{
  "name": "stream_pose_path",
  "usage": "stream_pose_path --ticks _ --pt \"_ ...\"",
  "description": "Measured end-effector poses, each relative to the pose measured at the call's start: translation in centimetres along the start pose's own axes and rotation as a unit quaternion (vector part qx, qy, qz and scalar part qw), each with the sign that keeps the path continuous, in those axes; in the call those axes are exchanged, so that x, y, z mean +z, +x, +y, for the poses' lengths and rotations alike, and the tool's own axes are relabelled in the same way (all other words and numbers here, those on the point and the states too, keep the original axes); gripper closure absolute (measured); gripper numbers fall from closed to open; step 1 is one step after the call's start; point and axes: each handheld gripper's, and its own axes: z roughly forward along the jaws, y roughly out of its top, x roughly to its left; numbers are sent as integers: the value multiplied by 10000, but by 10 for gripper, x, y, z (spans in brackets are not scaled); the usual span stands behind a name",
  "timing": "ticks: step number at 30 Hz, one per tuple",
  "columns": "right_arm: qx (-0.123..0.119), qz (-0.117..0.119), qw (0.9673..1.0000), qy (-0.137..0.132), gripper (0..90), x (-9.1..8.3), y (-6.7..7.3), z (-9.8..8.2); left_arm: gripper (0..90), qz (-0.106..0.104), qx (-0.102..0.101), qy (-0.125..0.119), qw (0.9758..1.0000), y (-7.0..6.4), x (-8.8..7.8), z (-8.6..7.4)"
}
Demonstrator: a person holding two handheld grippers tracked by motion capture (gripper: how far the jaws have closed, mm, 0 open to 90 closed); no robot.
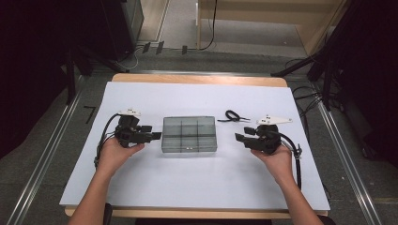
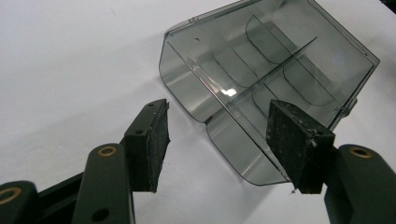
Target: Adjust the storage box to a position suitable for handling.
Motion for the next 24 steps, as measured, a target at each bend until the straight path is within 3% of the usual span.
stream_pose_path --ticks 9,21,24 --pt "-65 -29 9999 -88 478 -4 7 1 376 -47 113 56 9999 -4 -1 -4" --pt "-76 11 9999 -107 479 -6 20 -1 364 -60 79 114 9999 -7 -3 -3" --pt "-70 17 9999 -94 480 -7 23 -2 371 -112 -19 128 9999 -7 -5 -2"
